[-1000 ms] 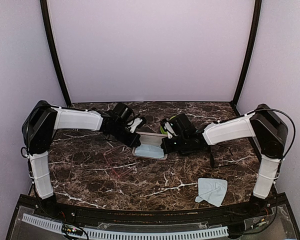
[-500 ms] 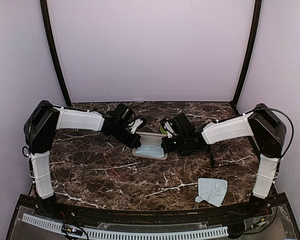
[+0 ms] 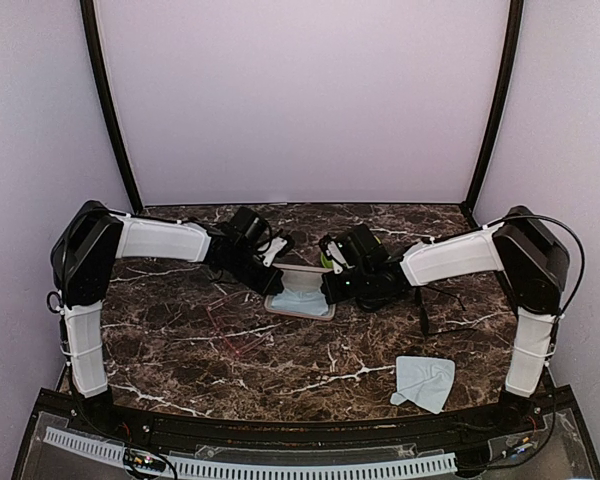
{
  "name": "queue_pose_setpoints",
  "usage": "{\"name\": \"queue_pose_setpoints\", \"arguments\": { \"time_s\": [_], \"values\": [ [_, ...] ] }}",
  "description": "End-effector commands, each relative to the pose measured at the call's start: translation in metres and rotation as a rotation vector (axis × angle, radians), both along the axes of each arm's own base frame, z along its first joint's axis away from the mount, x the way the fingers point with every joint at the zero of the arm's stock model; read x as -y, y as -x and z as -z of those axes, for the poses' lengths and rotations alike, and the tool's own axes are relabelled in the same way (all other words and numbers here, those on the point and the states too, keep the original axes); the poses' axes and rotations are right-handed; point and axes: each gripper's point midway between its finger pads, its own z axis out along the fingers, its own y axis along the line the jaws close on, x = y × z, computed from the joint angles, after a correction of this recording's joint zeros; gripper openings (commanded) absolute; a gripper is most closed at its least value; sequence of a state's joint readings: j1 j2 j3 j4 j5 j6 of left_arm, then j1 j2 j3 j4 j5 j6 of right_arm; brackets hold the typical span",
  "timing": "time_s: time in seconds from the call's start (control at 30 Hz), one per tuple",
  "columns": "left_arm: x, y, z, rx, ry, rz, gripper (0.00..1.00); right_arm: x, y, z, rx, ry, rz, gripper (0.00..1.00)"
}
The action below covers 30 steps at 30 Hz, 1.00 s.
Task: Organize the sunglasses
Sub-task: Place the folded cleaning cloth in the sunglasses case.
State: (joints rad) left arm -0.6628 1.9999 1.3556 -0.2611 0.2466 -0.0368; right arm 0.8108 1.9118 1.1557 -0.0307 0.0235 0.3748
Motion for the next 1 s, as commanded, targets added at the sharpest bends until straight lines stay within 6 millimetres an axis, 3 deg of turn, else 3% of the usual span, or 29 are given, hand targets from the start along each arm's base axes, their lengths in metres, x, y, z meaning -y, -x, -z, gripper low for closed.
{"name": "queue_pose_setpoints", "arguments": {
  "time_s": [0.0,0.97],
  "values": [
    [0.0019,-0.0079,-0.0106,0.026,0.015,0.001,0.00,-0.0032,-0.0093,-0.0034,0.021,-0.005,0.004,0.00],
    [0.0034,-0.0042,-0.0138,0.009,0.036,0.000,0.00,-0.0055,-0.0037,-0.0090,0.030,-0.024,-0.039,0.00]
  ]
}}
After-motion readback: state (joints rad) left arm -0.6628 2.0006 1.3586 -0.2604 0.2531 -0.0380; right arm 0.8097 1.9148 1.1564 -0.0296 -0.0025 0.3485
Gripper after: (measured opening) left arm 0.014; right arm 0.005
